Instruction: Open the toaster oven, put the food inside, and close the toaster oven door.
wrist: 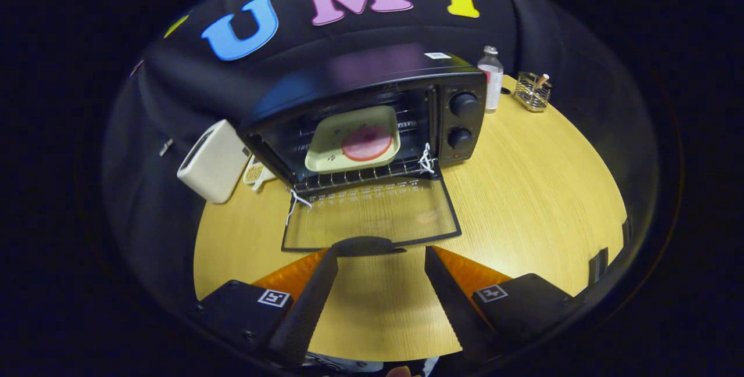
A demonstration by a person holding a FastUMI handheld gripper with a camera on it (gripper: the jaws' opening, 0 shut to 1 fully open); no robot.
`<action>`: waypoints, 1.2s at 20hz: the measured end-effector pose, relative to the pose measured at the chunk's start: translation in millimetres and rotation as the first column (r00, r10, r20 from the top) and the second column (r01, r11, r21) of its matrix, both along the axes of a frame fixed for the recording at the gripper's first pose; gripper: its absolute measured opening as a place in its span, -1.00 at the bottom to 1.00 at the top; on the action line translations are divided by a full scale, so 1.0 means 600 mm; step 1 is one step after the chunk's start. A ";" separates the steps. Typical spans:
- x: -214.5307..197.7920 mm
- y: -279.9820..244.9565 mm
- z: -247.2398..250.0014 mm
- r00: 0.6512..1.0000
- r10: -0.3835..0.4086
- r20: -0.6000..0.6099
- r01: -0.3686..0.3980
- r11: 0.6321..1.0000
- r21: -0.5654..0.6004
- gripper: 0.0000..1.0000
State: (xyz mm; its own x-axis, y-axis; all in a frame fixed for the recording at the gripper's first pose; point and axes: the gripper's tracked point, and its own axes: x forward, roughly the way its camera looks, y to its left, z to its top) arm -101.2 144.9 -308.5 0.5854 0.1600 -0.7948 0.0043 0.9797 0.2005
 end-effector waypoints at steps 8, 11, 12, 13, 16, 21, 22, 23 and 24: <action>-0.010 0.040 -0.101 0.991 0.101 -0.092 -0.112 0.987 -0.117 1.00; -0.003 0.048 -0.126 0.989 0.102 -0.108 -0.116 0.984 -0.135 0.99; 0.001 0.050 -0.133 0.989 0.099 -0.111 -0.115 0.983 -0.142 0.99; 0.004 0.050 -0.137 0.989 0.093 -0.112 -0.110 0.983 -0.149 1.00; 0.016 0.048 -0.152 0.991 0.065 -0.116 -0.084 0.983 -0.161 1.00; 0.023 0.047 -0.155 0.991 -0.001 -0.137 -0.018 0.990 -0.142 0.99; 0.023 0.047 -0.151 0.992 0.003 -0.127 -0.021 0.989 -0.145 0.98; 0.022 0.046 -0.146 0.993 0.008 -0.114 -0.025 0.989 -0.147 0.98; 0.022 0.046 -0.141 0.995 0.007 -0.100 -0.021 0.989 -0.143 0.98</action>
State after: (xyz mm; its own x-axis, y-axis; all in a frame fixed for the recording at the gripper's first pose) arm -87.8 172.3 -393.0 0.5011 0.0474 -0.8641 0.0031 0.9984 0.0566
